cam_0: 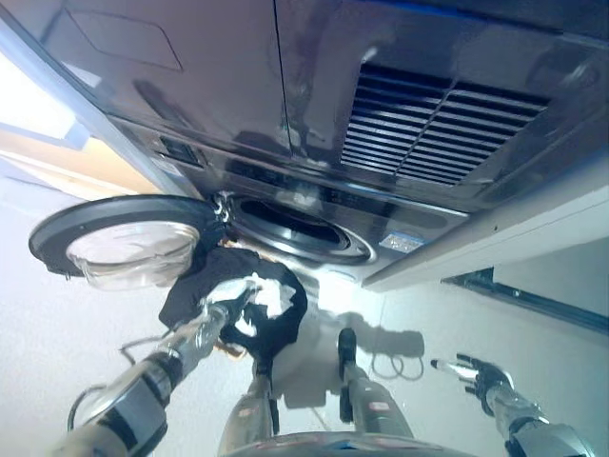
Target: Put the clothes in the basket into the washing machine.
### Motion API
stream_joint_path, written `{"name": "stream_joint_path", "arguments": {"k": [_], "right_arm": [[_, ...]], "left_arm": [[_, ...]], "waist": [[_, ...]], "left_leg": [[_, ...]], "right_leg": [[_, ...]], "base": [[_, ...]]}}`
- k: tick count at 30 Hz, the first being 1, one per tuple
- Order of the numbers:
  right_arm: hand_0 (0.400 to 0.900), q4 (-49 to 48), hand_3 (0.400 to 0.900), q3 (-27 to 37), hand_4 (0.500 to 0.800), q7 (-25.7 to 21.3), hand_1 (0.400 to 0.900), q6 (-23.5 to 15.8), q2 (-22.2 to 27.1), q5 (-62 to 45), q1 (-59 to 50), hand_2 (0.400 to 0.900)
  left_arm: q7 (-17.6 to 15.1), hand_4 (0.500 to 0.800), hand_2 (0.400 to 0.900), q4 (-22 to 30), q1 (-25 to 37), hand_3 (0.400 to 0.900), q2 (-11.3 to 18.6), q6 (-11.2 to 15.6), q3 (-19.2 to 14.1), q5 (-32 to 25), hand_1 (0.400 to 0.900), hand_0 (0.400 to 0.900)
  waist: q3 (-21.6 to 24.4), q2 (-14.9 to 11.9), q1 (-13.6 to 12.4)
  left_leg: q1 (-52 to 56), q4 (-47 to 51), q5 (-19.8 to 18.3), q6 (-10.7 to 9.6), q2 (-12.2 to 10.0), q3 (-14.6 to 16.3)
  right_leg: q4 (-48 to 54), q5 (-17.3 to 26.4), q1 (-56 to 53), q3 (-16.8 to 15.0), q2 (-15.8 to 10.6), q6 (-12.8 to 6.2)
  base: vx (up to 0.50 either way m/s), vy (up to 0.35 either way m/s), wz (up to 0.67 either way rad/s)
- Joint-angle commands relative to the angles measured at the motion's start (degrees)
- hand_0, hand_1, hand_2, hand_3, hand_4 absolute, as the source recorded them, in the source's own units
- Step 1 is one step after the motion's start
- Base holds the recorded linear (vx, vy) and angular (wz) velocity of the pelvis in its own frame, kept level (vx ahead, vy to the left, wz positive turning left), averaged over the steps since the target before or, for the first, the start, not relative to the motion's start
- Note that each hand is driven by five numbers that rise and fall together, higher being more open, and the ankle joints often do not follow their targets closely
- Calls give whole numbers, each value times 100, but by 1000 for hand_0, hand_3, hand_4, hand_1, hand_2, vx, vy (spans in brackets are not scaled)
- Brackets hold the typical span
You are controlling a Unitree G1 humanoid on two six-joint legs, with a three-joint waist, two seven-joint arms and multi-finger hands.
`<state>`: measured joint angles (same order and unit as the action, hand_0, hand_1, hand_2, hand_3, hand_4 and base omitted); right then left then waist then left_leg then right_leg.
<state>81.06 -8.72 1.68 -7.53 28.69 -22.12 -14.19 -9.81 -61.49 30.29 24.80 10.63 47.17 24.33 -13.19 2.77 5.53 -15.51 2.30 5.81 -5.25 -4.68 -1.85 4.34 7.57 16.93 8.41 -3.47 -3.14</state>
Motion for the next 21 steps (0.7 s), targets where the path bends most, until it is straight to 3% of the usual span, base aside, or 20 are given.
{"name": "stream_joint_path", "arguments": {"k": [1,2,4,11,16,21], "right_arm": [[900,33,900,36,800,-202,900,-127,183,-380,109,900],[900,33,900,44,800,-202,900,-128,185,-380,109,900],[900,-65,900,43,800,-245,900,-191,180,-510,119,900],[900,-279,900,82,800,-372,900,-378,77,-820,133,900],[900,-367,900,-43,800,-485,900,-471,-82,-1037,5,900],[900,-511,900,-76,800,-501,900,-544,-120,-1337,-71,900]], "left_arm": [[-302,800,900,-32,699,900,159,133,306,651,900,900],[-313,800,900,-54,711,900,144,141,313,656,900,900],[-327,800,900,-170,1154,900,170,69,662,938,900,900],[-570,800,900,-320,1707,900,197,-64,906,1252,900,900],[-806,800,900,-618,2078,900,90,-371,1047,1596,900,900],[-809,800,900,-663,2601,900,245,-470,1252,1755,900,900]], "waist": [[-200,-283,180],[-183,-279,173],[-306,-262,290],[-335,-211,457],[-345,-202,528],[-337,-197,594]], "left_leg": [[-558,-405,-165,295,504,210],[-595,-429,-175,295,504,210],[-956,-646,-204,277,499,235],[-1816,-1130,-300,236,492,215],[-2441,-1456,-412,199,455,190],[-3034,-1720,-466,176,441,166]], "right_leg": [[-673,-55,433,-159,-135,-335],[-690,-61,466,-160,-136,-334],[-848,-86,796,-140,-150,-329],[-1130,-118,1561,-105,-170,-320],[-1336,-158,2146,-75,-158,-325],[-1586,-182,2722,-8,-192,-316]], "base": [[-58,8,-5],[-58,1,1],[-75,-8,3],[-47,-13,5],[-21,-31,5],[-18,-15,6]]}}
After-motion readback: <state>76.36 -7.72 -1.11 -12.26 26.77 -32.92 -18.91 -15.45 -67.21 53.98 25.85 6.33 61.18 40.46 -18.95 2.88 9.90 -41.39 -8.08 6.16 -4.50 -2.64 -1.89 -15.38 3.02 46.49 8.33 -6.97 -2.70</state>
